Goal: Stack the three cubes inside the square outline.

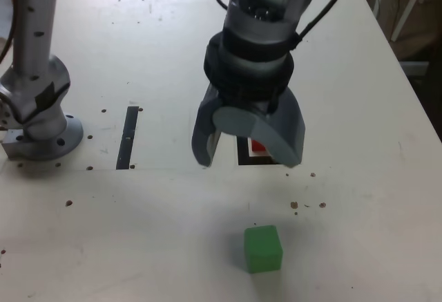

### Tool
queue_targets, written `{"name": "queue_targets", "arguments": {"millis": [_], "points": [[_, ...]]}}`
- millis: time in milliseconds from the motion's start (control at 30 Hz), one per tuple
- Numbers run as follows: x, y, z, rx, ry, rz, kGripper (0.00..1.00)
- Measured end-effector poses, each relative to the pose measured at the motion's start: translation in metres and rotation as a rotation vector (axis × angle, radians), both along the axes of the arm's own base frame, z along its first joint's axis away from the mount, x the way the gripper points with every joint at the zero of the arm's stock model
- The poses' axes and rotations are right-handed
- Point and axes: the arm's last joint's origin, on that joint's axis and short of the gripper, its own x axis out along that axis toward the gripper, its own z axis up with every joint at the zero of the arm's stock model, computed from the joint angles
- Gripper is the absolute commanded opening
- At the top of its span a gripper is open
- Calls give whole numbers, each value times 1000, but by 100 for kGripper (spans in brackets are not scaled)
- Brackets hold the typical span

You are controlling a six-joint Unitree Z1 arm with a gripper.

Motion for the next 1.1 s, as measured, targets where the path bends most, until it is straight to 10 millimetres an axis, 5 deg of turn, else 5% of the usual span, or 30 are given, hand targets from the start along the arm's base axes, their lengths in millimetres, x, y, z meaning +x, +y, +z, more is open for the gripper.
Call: {"name": "queue_targets", "arguments": {"millis": [567,867,1100], "points": [[-1,-72,-37,1,72,170,99],[12,-81,-46,-19,78,176,97],[28,-70,-60,-23,113,201,95]]}}
